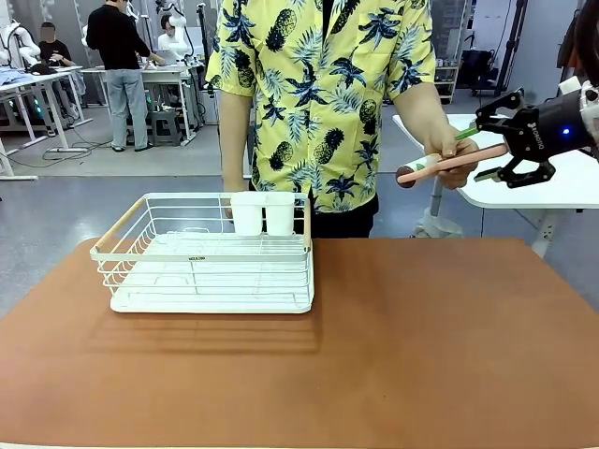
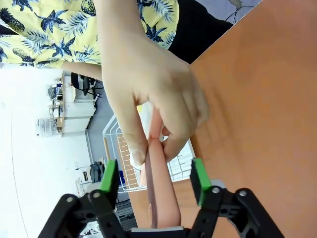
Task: Clean the table.
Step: Pick up the Lint Roller when the human hands it over, then clean the table with the Lint Roller when the human lifts the Dish drying rack.
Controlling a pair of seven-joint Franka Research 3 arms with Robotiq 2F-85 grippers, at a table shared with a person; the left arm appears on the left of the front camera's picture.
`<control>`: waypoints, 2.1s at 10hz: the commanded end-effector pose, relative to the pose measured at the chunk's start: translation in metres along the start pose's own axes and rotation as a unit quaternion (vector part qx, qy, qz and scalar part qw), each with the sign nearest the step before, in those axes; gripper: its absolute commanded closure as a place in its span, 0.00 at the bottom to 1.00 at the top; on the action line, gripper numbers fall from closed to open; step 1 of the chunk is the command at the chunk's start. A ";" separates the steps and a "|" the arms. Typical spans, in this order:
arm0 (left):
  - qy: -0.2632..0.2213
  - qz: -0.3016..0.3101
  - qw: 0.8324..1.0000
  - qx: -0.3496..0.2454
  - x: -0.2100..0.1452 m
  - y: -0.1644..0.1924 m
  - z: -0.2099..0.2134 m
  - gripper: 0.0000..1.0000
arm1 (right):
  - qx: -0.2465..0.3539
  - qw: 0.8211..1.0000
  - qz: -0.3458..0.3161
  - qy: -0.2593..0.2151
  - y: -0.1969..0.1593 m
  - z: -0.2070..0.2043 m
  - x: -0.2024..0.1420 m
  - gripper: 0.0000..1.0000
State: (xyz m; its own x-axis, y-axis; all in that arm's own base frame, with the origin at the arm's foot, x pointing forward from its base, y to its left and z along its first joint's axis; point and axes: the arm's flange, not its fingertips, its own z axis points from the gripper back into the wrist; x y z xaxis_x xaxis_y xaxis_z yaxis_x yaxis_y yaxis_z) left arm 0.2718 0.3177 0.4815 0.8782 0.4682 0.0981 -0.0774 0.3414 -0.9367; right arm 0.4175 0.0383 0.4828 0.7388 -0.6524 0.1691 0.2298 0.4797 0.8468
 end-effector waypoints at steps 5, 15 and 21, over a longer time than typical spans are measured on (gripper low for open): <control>-0.003 -0.008 1.000 -0.004 -0.003 0.001 0.001 0.00 | 0.016 1.000 -0.009 -0.001 -0.006 0.001 0.006 0.87; -0.003 -0.008 1.000 -0.004 -0.003 0.001 0.001 0.00 | 0.004 1.000 -0.011 -0.004 -0.005 0.005 0.007 1.00; -0.003 -0.008 1.000 -0.004 -0.003 0.001 0.001 0.00 | 0.004 1.000 -0.011 -0.004 -0.005 0.005 0.007 1.00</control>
State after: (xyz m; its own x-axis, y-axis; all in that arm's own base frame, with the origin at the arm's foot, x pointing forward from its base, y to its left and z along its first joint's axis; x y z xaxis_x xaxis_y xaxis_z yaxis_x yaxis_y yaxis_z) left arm 0.2718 0.3177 0.4815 0.8781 0.4682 0.0982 -0.0773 0.3414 -0.9367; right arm 0.4187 0.0276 0.4817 0.7280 -0.6682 0.1537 0.2424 0.4605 0.8539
